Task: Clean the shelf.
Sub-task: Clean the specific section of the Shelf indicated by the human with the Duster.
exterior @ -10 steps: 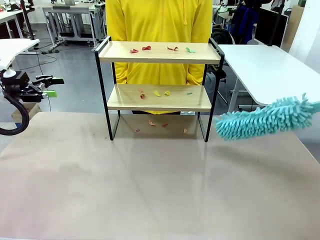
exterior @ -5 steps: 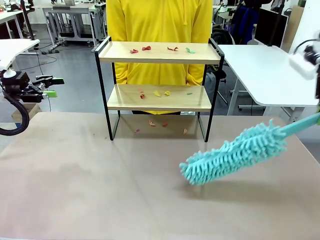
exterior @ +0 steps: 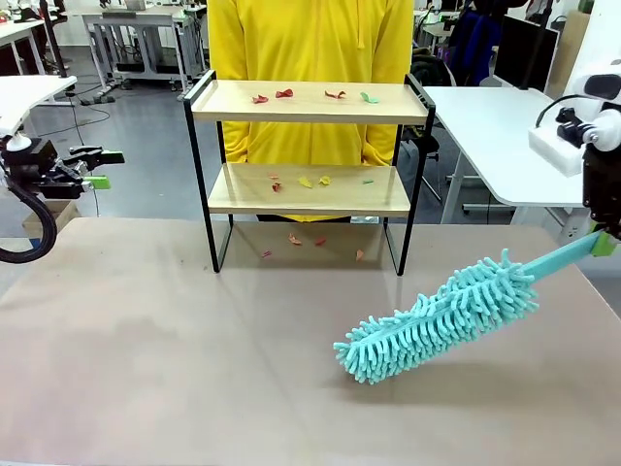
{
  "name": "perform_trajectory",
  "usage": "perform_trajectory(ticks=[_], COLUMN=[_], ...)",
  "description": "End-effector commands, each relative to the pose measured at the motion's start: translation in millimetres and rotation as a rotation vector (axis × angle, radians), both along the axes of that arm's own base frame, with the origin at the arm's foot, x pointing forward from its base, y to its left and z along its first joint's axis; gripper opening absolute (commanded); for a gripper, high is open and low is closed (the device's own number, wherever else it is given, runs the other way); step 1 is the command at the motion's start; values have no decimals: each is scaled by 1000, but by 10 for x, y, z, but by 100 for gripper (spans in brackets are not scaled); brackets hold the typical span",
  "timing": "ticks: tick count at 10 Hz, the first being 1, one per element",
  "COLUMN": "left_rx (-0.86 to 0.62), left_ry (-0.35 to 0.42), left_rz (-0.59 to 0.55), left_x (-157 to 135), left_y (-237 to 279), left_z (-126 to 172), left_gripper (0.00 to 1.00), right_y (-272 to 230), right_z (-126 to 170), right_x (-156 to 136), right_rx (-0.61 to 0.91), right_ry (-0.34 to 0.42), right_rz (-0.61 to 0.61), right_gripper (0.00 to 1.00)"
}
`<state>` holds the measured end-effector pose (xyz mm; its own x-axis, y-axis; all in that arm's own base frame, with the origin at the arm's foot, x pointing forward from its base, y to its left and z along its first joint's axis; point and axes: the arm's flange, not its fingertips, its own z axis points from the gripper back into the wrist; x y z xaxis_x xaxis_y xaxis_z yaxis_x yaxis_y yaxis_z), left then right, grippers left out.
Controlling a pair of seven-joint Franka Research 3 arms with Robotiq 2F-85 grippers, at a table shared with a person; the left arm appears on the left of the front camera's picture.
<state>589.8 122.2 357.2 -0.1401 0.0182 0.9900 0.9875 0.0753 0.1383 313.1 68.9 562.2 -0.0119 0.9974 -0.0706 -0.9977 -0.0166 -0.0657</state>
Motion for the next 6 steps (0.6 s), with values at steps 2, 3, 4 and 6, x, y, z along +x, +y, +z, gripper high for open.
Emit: perform_trajectory(ticks=[2,3,4,6], left_rx=[1,1,1,1], left_ry=[-5,-5,-5,-5], left_rz=[2,2,2,2], left_x=[-17,-17,-17,-17], left_y=[2,2,2,2], left_z=[28,28,28,28], left_gripper=[100,100,100,100], right_y=[-33,-33,-33,-33], right_z=[18,18,18,18], right_x=[-7,-7,-7,-7], right_rx=[4,4,4,4], right_ry=[-5,-5,-5,-5], right_rz=[-4,-4,-4,-4], right_gripper=[13,13,13,13])
